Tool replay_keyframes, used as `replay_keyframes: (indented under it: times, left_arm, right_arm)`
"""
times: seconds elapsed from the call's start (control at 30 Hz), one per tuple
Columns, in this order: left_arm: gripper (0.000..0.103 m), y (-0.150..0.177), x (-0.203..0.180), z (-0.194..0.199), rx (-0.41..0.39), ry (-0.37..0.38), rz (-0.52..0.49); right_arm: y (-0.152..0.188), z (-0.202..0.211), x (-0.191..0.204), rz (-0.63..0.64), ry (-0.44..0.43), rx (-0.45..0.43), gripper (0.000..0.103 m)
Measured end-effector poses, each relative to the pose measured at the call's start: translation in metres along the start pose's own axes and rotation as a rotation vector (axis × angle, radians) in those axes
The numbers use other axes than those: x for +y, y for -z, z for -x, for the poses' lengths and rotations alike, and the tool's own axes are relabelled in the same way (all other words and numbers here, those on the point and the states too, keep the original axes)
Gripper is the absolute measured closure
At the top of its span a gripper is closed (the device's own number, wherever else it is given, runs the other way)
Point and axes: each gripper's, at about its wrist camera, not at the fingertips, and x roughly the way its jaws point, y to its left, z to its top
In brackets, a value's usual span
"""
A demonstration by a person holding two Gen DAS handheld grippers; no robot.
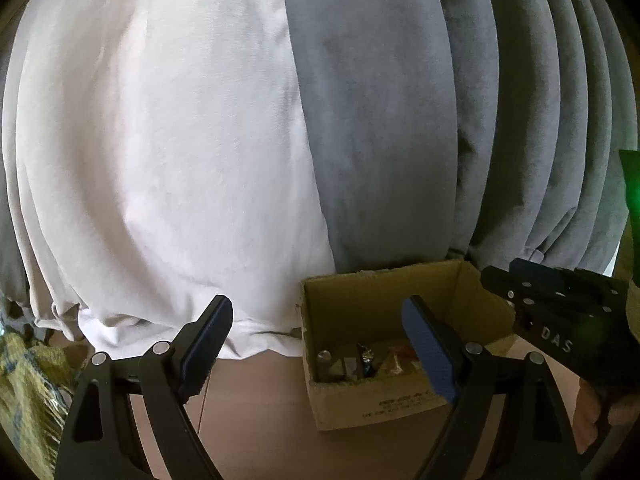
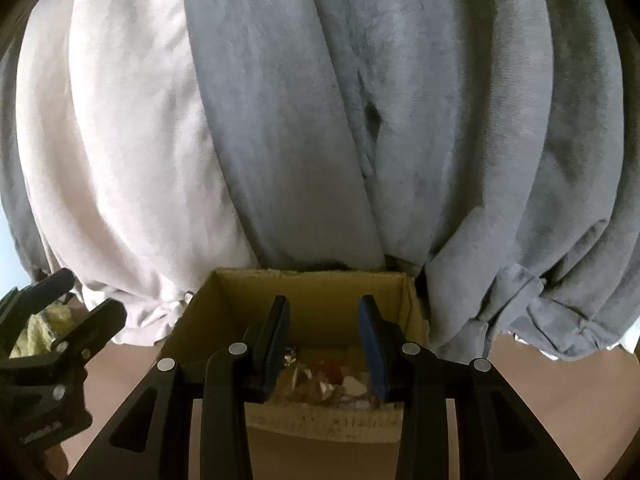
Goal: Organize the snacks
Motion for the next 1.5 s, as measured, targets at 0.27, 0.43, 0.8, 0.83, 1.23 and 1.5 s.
replay_keyframes:
  times: [0.27, 0.43, 0.8, 0.83, 1.23, 1.5]
  left_arm:
    - [0.007, 0.01, 0.0, 0.041, -0.027, 0.001, 0.016]
    - [0.0, 0.017, -0.002, 0.074, -0.042, -0.001, 0.019]
    - [0.0, 0.039, -0.015, 0.146, -0.073, -0.031, -0.021]
    - [0.0, 0.041, -0.015, 0.151, -0.074, -0.033, -0.021]
    - [0.0, 0.065, -0.021, 0.195, -0.056, -0.017, 0.005]
    - [0.0, 0.073, -0.029, 0.217, -0.072, -0.019, -0.007]
  right_arm:
    - [0.014, 0.046, 0.002, 0.002, 0.042, -0.028, 0.046]
    - [0.026, 0.081, 0.005, 0.0, 0.072, -0.041, 0.032]
    - [0.056, 0.158, 0.008, -0.002, 0.107, -0.055, 0.032]
    - [0.058, 0.162, 0.009, -0.003, 0.106, -0.054, 0.032]
    - [0.084, 0.219, 0.012, -0.026, 0.104, -0.071, 0.032]
    - [0.097, 0.238, 0.011, -0.023, 0.094, -0.066, 0.032]
